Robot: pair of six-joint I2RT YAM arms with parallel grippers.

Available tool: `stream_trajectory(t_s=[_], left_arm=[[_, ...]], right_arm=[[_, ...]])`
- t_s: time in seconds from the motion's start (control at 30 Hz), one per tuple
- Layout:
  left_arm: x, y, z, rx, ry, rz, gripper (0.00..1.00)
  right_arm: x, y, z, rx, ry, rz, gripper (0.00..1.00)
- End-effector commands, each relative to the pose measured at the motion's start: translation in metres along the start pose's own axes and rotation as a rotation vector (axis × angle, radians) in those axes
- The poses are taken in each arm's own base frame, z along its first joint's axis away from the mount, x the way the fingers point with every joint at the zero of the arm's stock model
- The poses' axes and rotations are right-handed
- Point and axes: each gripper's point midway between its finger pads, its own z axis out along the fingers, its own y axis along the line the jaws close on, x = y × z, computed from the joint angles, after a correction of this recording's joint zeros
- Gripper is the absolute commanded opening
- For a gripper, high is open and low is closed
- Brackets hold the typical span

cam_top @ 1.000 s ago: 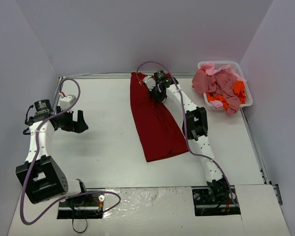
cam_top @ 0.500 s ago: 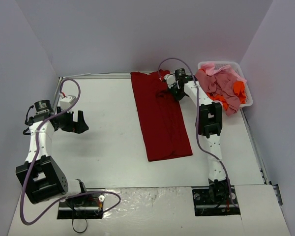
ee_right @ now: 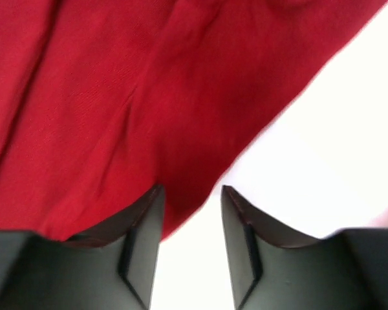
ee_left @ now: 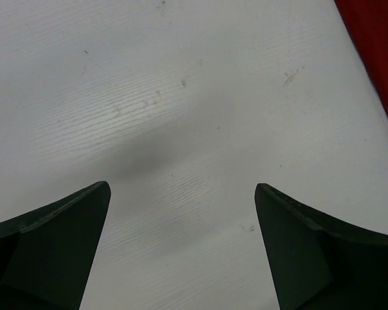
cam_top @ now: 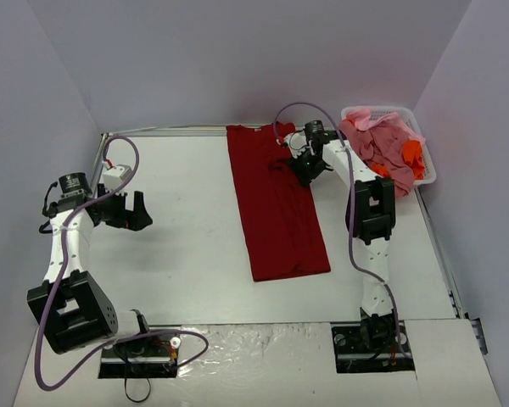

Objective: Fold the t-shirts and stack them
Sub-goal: Rotate the tshirt 90 degrees

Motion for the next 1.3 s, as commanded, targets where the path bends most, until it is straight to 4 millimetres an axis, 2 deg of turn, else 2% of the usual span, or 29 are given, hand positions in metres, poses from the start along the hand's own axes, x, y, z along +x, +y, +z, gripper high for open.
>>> stream_trajectory(t_s=[0.0,0.03,0.1,0.17,0.2,0.23,0.27,0.3,0.33,0.37,0.4,0.43,0.47,0.5,0.6,0.67,0.7,0.73,0.8,0.83,0.9,0.93,1.0,1.03,1.1,1.13,1.2,1.23,1.27], left_arm=[[-0.025,-0.003,-0.018,-0.04,-0.07,0.057,0.94],[-0.026,-0.004,-0.019,-0.044,-0.073,0.059,0.94],[-0.027,-0.006,-0.022,-0.044,-0.077,0.06,0.94],[-0.032,-0.011,-0.026,-0.046,-0.09,0.074,0.94],[-0.035,-0.012,-0.028,-0.05,-0.098,0.08,0.94],[-0.039,-0.018,-0.031,-0.056,-0.109,0.102,0.94],[-0.041,-0.017,-0.035,-0.073,-0.117,0.112,0.94],[-0.044,-0.028,-0.032,-0.065,-0.114,0.142,0.94],[-0.05,-0.036,-0.035,-0.076,-0.123,0.179,0.94],[-0.05,-0.034,-0.035,-0.131,-0.1,0.21,0.94],[-0.052,-0.056,-0.026,-0.103,-0.08,0.278,0.94],[-0.054,-0.064,-0.026,-0.117,-0.077,0.316,0.94],[-0.056,-0.066,-0.025,-0.152,-0.063,0.344,0.94],[-0.057,-0.088,-0.018,-0.108,-0.06,0.394,0.94],[-0.064,-0.105,-0.013,-0.069,-0.056,0.412,0.94],[-0.071,-0.12,-0.009,-0.049,-0.04,0.446,0.94],[-0.074,-0.119,-0.008,-0.084,-0.029,0.467,0.94],[-0.075,-0.133,-0.002,-0.064,-0.027,0.518,0.94],[-0.074,-0.142,0.003,-0.077,-0.018,0.606,0.94],[-0.068,-0.163,0.01,-0.043,-0.004,0.679,0.94],[-0.056,-0.166,0.024,-0.09,0.066,0.778,0.94],[-0.048,-0.182,0.031,-0.076,0.09,0.845,0.94],[-0.035,-0.186,0.045,-0.104,0.165,0.943,0.94],[-0.034,-0.185,0.048,-0.145,0.178,0.986,0.94],[-0.026,-0.205,0.058,-0.119,0.174,1.073,0.94],[-0.022,-0.213,0.065,-0.091,0.16,1.085,0.94],[-0.015,-0.224,0.079,-0.038,0.168,1.094,0.94],[-0.02,-0.231,0.088,-0.027,0.137,1.076,0.94],[-0.022,-0.234,0.094,-0.021,0.124,1.067,0.94]], right_arm=[[-0.016,-0.006,-0.07,0.041,-0.085,-0.01,0.41],[-0.009,-0.005,-0.072,0.037,-0.076,-0.001,0.54],[-0.003,-0.013,-0.091,0.063,-0.092,0.02,0.64],[0.019,-0.017,-0.094,0.066,-0.072,0.055,0.76],[0.032,-0.011,-0.103,0.07,-0.066,0.066,0.87],[0.03,-0.017,-0.125,0.131,-0.106,0.068,0.98],[0.042,-0.012,-0.113,0.114,-0.08,0.073,0.98],[0.04,-0.009,-0.137,0.177,-0.104,0.044,1.0],[0.056,0.002,-0.131,0.195,-0.081,0.032,1.0],[0.053,0.006,-0.158,0.254,-0.129,0.016,1.0],[0.055,0.013,-0.165,0.296,-0.127,-0.002,1.0],[0.063,0.022,-0.166,0.309,-0.132,-0.006,1.0],[0.056,0.027,-0.193,0.341,-0.204,-0.009,1.0],[0.055,0.036,-0.2,0.315,-0.248,0.011,1.0],[0.049,0.057,-0.239,0.28,-0.372,0.024,1.0],[0.055,0.071,-0.265,0.253,-0.462,0.064,1.0],[0.059,0.077,-0.268,0.229,-0.483,0.065,1.0],[0.062,0.088,-0.269,0.184,-0.51,0.037,1.0],[0.082,0.102,-0.26,0.151,-0.499,0.006,1.0],[0.092,0.097,-0.255,0.167,-0.477,0.008,1.0],[0.105,0.095,-0.244,0.17,-0.454,0.032,1.0],[0.107,0.091,-0.242,0.18,-0.46,0.053,1.0],[0.112,0.084,-0.244,0.181,-0.504,0.11,0.98],[0.114,0.083,-0.245,0.182,-0.52,0.116,0.97],[0.116,0.075,-0.251,0.212,-0.569,0.15,0.9],[0.122,0.078,-0.246,0.204,-0.572,0.159,0.82],[0.125,0.076,-0.243,0.196,-0.599,0.183,0.45],[0.129,0.078,-0.239,0.189,-0.601,0.194,0.09],[0.132,0.075,-0.239,0.2,-0.603,0.202,0.0]])
